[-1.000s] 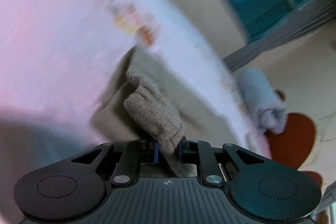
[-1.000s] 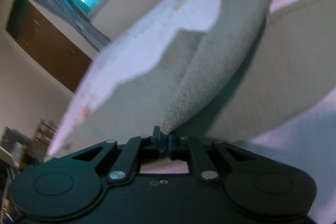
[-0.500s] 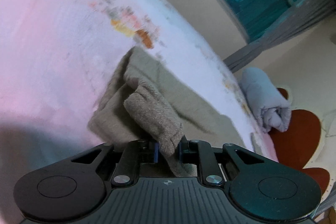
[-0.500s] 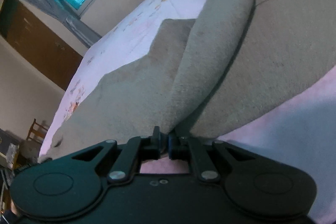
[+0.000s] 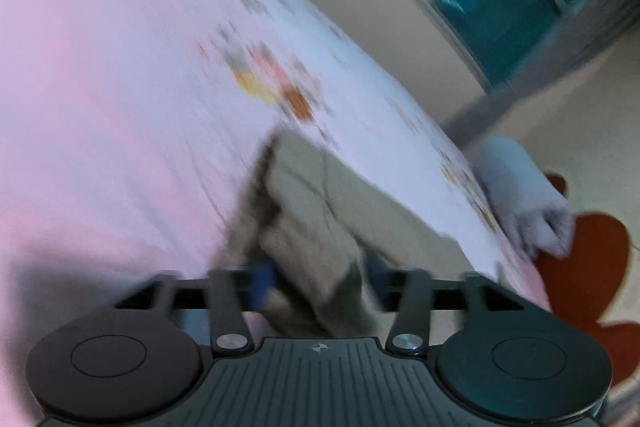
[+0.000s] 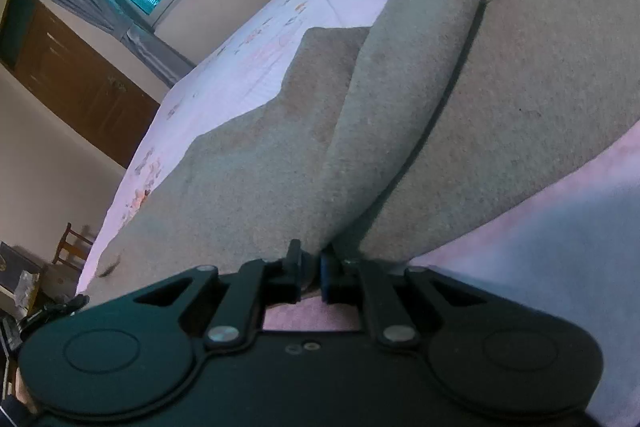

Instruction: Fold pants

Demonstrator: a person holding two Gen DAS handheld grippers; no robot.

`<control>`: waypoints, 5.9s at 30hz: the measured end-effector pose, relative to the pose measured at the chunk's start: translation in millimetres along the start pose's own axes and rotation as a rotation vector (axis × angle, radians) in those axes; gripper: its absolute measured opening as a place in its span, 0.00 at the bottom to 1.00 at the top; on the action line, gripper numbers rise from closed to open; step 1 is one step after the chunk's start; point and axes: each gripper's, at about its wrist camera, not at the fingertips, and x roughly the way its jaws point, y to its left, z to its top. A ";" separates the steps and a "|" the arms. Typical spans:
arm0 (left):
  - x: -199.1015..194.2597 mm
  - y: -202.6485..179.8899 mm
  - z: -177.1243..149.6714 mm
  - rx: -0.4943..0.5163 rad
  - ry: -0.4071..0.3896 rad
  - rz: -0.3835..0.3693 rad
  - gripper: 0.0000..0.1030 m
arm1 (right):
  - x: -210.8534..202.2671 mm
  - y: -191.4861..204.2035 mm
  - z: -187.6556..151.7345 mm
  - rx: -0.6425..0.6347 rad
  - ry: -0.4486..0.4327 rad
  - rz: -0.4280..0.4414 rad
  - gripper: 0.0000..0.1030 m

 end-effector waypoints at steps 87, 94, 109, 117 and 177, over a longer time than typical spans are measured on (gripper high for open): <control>114.8 -203.6 -128.2 0.489 -0.045 0.588 1.00 | -21.5 -14.4 220.2 -0.334 -0.279 -0.526 0.00; 111.1 -197.2 -120.2 0.525 0.011 0.516 1.00 | -115.5 -38.9 195.2 -0.272 -0.374 -0.496 0.00; 110.3 -192.8 -116.1 0.557 0.048 0.474 1.00 | -142.9 -182.2 103.2 0.262 -0.360 -0.322 0.13; 102.9 -199.4 -120.8 0.554 0.043 0.476 1.00 | -153.2 -220.0 99.5 0.523 -0.443 -0.220 0.20; 99.1 -198.4 -129.6 0.588 0.011 0.466 1.00 | -196.9 -251.0 70.7 0.494 -0.529 -0.255 0.19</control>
